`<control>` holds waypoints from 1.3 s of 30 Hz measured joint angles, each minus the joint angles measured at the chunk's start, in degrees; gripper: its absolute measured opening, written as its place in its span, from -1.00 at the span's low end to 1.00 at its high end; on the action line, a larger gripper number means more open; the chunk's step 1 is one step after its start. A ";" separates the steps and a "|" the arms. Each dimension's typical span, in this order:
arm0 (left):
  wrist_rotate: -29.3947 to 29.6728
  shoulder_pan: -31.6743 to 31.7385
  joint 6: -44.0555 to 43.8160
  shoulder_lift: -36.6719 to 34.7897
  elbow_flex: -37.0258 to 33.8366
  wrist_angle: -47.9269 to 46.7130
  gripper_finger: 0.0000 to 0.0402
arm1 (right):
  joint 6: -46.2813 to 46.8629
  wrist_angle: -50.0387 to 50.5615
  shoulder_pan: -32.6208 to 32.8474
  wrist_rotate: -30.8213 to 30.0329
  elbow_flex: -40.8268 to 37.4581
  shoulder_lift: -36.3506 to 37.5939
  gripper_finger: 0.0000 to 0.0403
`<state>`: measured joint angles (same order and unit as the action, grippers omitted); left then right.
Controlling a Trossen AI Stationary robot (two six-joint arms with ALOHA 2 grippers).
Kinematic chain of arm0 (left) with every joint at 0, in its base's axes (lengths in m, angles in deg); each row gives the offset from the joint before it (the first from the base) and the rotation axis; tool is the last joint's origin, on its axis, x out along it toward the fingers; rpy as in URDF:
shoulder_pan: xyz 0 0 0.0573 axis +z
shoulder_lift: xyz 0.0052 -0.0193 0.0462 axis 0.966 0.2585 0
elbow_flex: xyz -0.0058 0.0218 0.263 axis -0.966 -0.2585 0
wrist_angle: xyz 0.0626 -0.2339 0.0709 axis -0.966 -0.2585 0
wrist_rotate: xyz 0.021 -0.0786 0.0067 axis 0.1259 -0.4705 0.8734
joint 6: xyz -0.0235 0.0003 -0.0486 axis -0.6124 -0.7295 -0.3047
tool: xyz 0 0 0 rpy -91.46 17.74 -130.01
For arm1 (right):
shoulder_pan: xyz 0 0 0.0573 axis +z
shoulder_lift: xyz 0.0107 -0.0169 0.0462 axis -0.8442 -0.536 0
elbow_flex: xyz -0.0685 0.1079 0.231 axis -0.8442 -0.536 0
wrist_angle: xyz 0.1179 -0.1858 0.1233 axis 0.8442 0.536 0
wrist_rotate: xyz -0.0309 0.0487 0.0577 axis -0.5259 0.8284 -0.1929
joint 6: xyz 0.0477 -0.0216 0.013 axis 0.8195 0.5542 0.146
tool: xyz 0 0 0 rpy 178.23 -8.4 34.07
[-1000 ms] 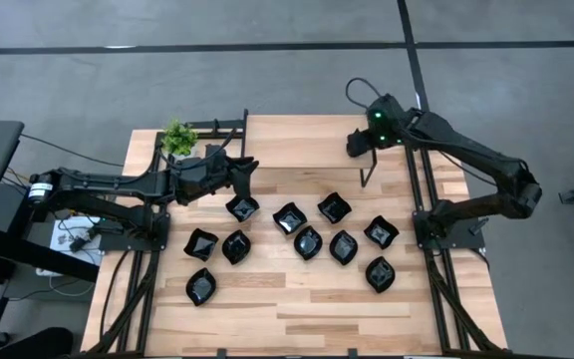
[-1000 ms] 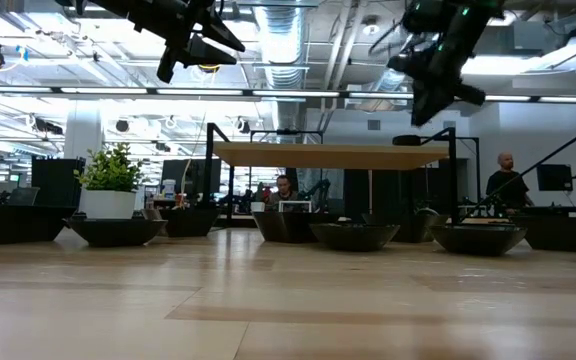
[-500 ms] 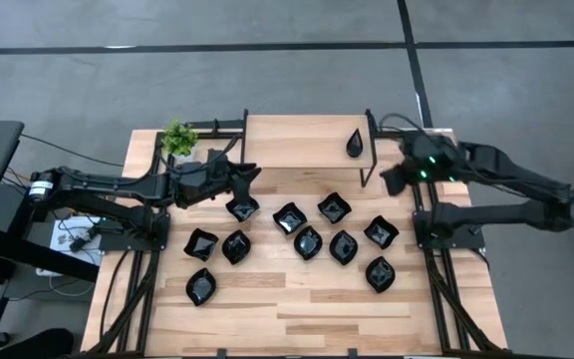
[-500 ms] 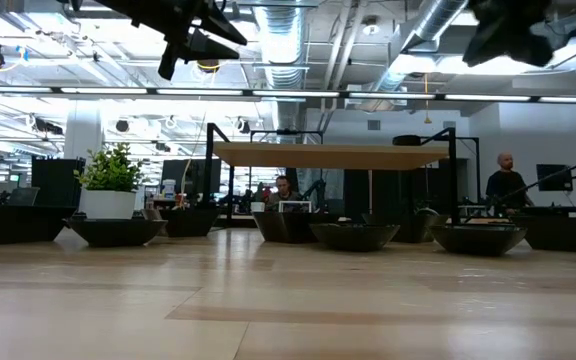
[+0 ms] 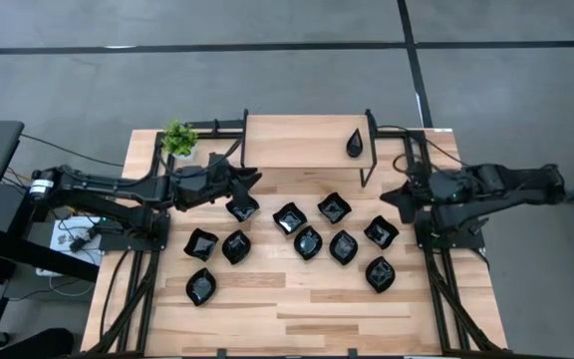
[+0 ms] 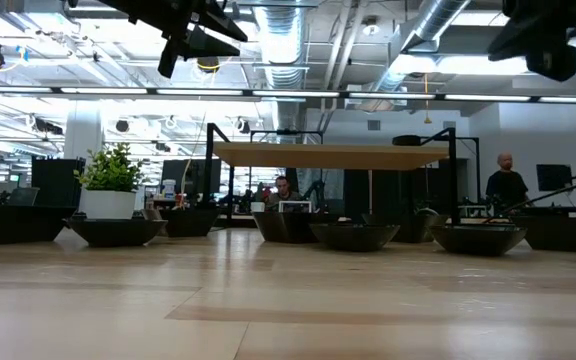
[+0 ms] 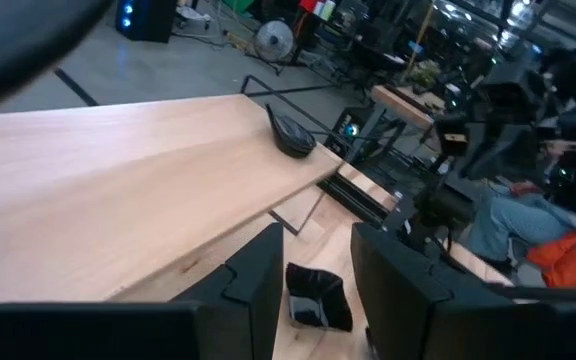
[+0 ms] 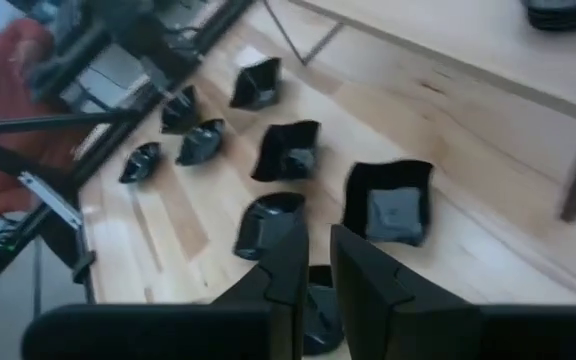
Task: Pick & Place Mini shaped plates
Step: Put the black plate on the shelf
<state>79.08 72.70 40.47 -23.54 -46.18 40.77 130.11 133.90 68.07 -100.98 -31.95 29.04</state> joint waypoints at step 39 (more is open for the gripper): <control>7.57 -18.30 -5.83 -0.04 -5.71 1.92 -0.40 | 4.56 -19.24 12.30 9.44 -13.70 -11.47 -0.79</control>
<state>86.65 54.41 34.64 -23.59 -51.90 42.70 134.66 114.66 80.38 -91.54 -45.65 17.57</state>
